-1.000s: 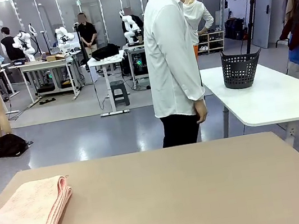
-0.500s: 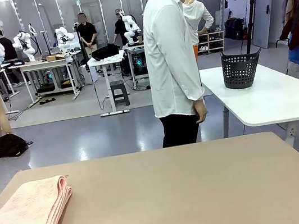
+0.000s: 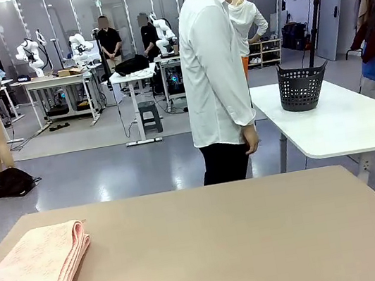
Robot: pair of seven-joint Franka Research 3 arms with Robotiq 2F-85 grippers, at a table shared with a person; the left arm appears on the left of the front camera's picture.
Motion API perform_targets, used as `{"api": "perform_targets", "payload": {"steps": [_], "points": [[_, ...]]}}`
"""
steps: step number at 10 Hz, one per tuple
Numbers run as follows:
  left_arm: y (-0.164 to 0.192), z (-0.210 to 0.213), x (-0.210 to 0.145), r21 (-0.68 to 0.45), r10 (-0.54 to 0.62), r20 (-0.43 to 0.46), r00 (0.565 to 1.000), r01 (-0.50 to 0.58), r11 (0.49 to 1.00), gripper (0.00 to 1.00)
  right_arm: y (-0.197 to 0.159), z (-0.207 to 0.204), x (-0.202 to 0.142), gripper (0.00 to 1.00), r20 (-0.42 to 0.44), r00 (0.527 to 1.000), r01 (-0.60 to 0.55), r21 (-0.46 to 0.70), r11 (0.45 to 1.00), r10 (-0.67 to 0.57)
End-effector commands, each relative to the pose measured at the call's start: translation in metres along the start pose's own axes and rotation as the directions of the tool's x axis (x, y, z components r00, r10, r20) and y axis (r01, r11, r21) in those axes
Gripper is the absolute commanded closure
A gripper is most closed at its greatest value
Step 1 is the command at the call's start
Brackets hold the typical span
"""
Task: Fold the towel.
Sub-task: Pick up the 100 cm Hotel Towel and place it on the left side of the table.
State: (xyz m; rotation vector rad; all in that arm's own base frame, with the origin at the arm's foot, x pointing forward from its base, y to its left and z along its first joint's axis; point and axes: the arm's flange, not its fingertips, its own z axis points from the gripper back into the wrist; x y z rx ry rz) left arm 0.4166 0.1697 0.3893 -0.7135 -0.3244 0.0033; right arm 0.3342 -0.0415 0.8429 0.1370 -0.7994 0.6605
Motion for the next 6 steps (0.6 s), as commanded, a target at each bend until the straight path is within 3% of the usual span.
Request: {"api": "perform_targets", "payload": {"steps": [1,6], "points": [[0.0010,0.0014,0.0038,-0.008,-0.013,0.003,1.000,0.013,1.000,0.00,0.0015,0.0007,0.0001,0.00,-0.011,1.000,0.018,-0.001,1.000,-0.018],[0.0010,0.0014,0.0038,-0.008,-0.013,0.003,1.000,0.013,1.000,0.00,0.0015,0.0007,0.0001,0.00,-0.011,1.000,0.018,-0.001,1.000,-0.018]]}}
